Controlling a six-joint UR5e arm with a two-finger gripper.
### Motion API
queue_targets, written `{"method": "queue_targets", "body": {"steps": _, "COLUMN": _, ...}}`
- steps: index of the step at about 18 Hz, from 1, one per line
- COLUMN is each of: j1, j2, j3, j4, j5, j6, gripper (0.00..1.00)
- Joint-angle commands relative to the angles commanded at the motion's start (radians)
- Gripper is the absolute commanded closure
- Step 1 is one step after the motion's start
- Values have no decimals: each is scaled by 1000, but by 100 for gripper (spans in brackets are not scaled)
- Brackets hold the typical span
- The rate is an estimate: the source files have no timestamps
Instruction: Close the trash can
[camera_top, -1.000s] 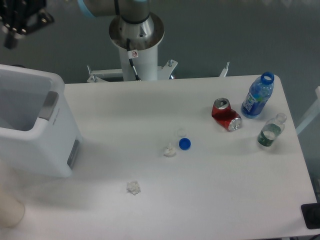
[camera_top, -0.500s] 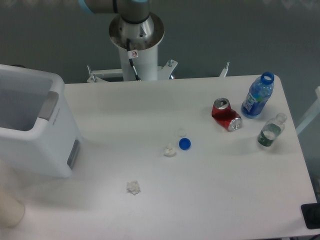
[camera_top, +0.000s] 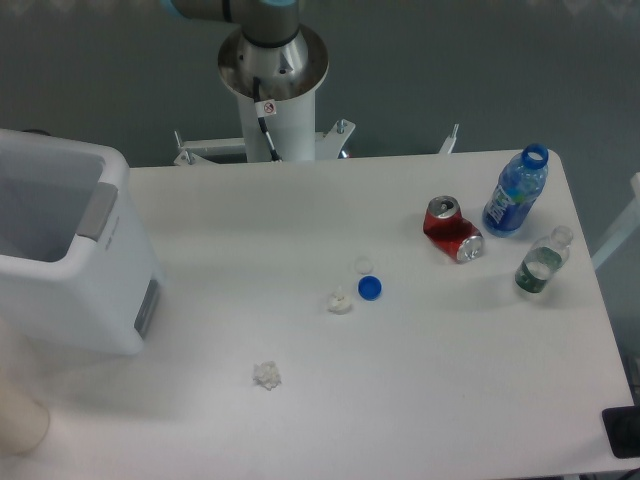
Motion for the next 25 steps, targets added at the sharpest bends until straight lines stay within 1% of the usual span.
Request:
{"method": "queue_targets", "body": {"steps": 2, "j1": -9, "j2": -17, "j3": 0, "j4": 15, "j5": 3, "j6": 0, "gripper": 100}}
{"method": "queue_targets", "body": {"steps": 4, "j1": -15, "j2": -25, "j3": 2, "j4": 17, "j5": 5, "j6": 2, "gripper": 100}}
{"method": "queue_targets", "body": {"steps": 8, "j1": -15, "j2": -25, "j3": 5, "j4": 17, "j5": 15, "j6": 11, "gripper": 100}}
{"method": "queue_targets", "body": {"steps": 11, "j1": -18, "j2": -26, "j3": 3, "j4": 17, "j5": 69, "j6": 20, "gripper": 100}}
{"method": "queue_targets", "body": {"steps": 14, "j1": -23, "j2": -31, "j3": 0, "j4": 15, "j5": 80, "j6": 52, "gripper": 100}}
{"method": "queue_targets", "body": {"steps": 18, "j1": -23, "j2": -34, "j3": 2, "j4": 14, "j5": 124, "j6": 84, "gripper": 100}}
{"method": "queue_targets", "body": {"steps": 25, "j1": -25, "j2": -32, "j3": 5, "j4": 12, "j5": 135, "j6": 92, "gripper": 100}}
